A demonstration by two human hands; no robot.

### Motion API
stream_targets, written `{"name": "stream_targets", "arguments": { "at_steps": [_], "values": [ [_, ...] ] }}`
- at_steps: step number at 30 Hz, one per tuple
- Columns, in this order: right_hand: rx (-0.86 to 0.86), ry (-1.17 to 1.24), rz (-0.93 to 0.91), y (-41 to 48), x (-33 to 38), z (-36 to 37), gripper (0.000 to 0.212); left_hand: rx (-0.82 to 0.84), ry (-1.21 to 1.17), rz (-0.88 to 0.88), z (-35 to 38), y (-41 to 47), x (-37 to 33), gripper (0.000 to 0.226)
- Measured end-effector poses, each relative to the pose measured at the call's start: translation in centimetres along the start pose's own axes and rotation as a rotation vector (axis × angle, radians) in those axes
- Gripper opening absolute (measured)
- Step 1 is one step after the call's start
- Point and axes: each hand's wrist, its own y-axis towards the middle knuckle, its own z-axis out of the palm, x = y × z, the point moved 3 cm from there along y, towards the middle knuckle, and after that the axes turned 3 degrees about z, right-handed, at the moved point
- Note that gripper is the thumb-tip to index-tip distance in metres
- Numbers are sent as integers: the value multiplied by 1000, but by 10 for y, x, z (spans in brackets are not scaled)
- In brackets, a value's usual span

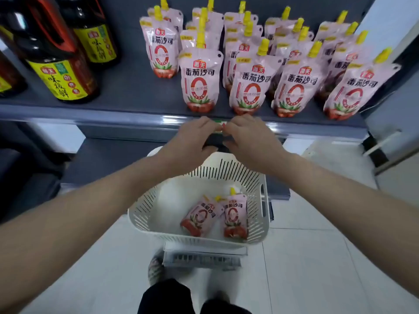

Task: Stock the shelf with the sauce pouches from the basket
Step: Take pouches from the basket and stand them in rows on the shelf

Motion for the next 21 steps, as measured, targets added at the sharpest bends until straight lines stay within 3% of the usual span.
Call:
{"name": "stream_targets", "arguments": {
  "at_steps": [3,8,13,16,19,21],
  "values": [
    [280,69,95,-25,-6,50,29,163,-170,-259,49,-24,9,39],
    [560,159,296,-46,-14,125,22,349,-231,-547,110,-44,49,44],
    [787,262,542,-64,-19,204,15,583,-173,-705,171,-57,90,52],
    [937,222,541,-74,-18,247,20,666,-164,-757,200,-62,108,56],
    [1013,215,604,-77,-21,285,33,701,-173,-790,223,-63,119,58],
    [969,297,767,-79,-25,306,39,725,-201,-825,236,-62,126,56]
  ]
}}
